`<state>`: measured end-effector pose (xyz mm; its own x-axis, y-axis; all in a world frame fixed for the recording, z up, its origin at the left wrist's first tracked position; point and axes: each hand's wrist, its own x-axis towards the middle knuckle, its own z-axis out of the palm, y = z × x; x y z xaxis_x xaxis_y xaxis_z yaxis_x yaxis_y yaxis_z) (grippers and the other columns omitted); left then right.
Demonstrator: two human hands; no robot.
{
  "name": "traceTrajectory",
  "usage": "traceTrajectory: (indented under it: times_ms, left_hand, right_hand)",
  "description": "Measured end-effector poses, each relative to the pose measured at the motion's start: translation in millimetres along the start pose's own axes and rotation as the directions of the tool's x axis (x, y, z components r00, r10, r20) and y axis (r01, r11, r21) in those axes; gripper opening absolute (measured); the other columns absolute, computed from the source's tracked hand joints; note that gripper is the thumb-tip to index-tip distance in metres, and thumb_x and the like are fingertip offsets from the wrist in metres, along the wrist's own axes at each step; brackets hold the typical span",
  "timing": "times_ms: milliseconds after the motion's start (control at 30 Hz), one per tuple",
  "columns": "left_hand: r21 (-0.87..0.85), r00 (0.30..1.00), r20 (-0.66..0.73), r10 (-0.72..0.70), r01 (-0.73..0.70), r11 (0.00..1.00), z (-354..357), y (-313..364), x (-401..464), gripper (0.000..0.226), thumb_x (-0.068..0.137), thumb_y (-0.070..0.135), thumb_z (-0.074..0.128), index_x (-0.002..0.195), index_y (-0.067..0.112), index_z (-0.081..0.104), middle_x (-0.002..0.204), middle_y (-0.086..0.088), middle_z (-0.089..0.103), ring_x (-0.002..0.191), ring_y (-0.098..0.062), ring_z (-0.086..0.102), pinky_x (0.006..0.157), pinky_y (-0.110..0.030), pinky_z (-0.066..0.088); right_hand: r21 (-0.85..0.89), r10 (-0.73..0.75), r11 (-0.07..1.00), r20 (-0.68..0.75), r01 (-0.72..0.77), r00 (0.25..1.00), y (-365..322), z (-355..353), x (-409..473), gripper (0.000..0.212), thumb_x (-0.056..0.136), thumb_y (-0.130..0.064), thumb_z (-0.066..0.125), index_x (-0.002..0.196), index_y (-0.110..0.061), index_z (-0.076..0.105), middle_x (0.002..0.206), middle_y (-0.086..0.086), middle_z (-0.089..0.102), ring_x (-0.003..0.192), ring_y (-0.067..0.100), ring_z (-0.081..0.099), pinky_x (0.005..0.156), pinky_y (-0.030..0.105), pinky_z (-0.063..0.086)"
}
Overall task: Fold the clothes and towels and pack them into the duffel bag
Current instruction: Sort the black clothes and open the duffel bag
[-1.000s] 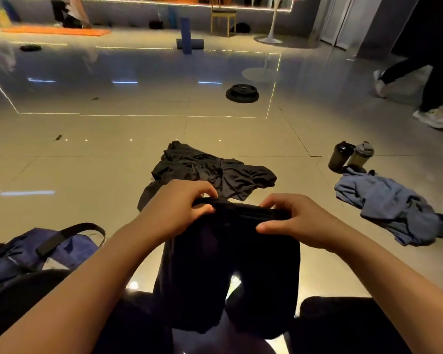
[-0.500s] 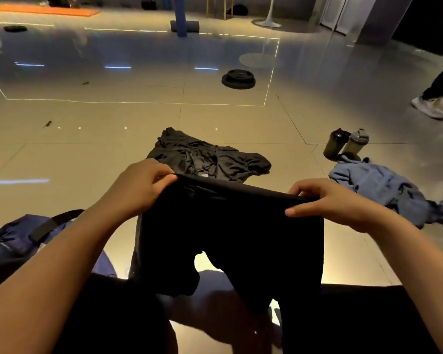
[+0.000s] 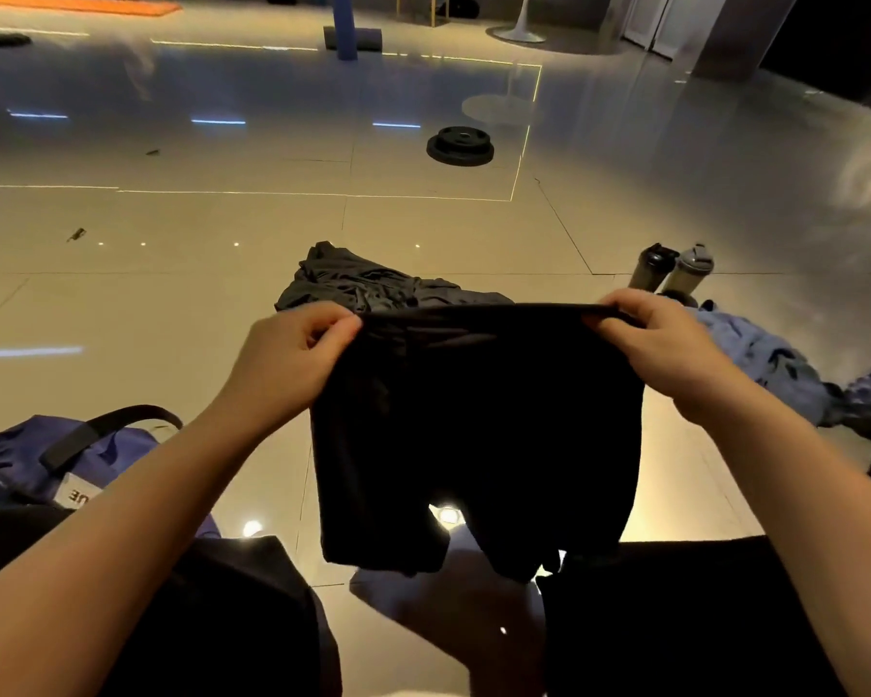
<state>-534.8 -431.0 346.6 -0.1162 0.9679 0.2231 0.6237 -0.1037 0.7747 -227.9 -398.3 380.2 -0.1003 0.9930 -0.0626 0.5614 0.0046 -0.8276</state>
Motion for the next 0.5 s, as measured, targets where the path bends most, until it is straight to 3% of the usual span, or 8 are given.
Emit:
traceTrajectory:
  times_ms: [67,133,267,400,500]
  left_hand:
    - [0.061,0.992,-0.123,0.031,-0.023,0.998,-7.2,-1.2,9.6,0.017,0.096,0.023,0.054,0.091,0.022,0.069,0.083,0.009,0.066,0.07,-0.001,0.053,0.066,-0.019,0.04]
    - [0.087,0.977,-0.212,0.03,-0.011,0.996,-14.6,-8.1,19.9,0.018,0.096,0.022,0.055,0.098,0.017,0.073,0.091,0.002,0.069,0.076,-0.009,0.055,0.07,-0.024,0.04]
    - [0.144,0.964,-0.267,0.017,0.022,0.989,-22.6,-22.4,28.5,0.023,0.096,0.025,0.054,0.104,0.015,0.074,0.102,-0.003,0.072,0.092,-0.021,0.061,0.082,-0.032,0.044]
    - [0.224,0.956,-0.293,0.003,0.065,0.972,-27.7,-33.0,25.2,0.026,0.097,0.024,0.052,0.107,0.013,0.073,0.107,-0.008,0.071,0.102,-0.029,0.061,0.082,-0.03,0.038]
    - [0.231,0.94,-0.33,-0.082,0.165,0.959,-36.1,-42.7,20.9,0.028,0.097,0.026,0.051,0.109,0.013,0.072,0.11,-0.011,0.07,0.106,-0.031,0.06,0.084,-0.032,0.039]
  right_hand:
    - [-0.022,-0.044,0.999,0.004,0.044,0.999,-5.3,5.5,-1.3,0.008,0.093,-0.027,0.057,0.086,-0.027,0.06,0.085,0.002,0.061,0.081,0.021,0.057,0.071,0.032,0.044]
    - [-0.09,-0.021,0.996,0.072,0.028,0.997,-8.2,12.3,-3.9,0.01,0.083,-0.037,0.066,0.087,-0.029,0.061,0.089,0.002,0.063,0.083,0.019,0.061,0.074,0.033,0.05]
    - [-0.131,0.15,0.985,0.337,-0.111,0.929,-2.9,9.3,-3.7,0.011,0.083,-0.021,0.07,0.092,-0.021,0.063,0.098,0.008,0.064,0.089,0.022,0.062,0.078,0.028,0.049]
    - [-0.466,0.304,0.879,0.388,-0.099,0.87,18.4,5.1,4.6,0.016,0.089,-0.011,0.065,0.105,-0.013,0.063,0.11,0.008,0.062,0.102,0.026,0.058,0.092,0.036,0.047]
    - [-0.667,0.352,0.743,0.318,-0.056,0.88,31.3,7.3,10.6,0.02,0.09,-0.011,0.063,0.11,-0.015,0.063,0.115,0.011,0.062,0.1,0.025,0.057,0.084,0.033,0.046]
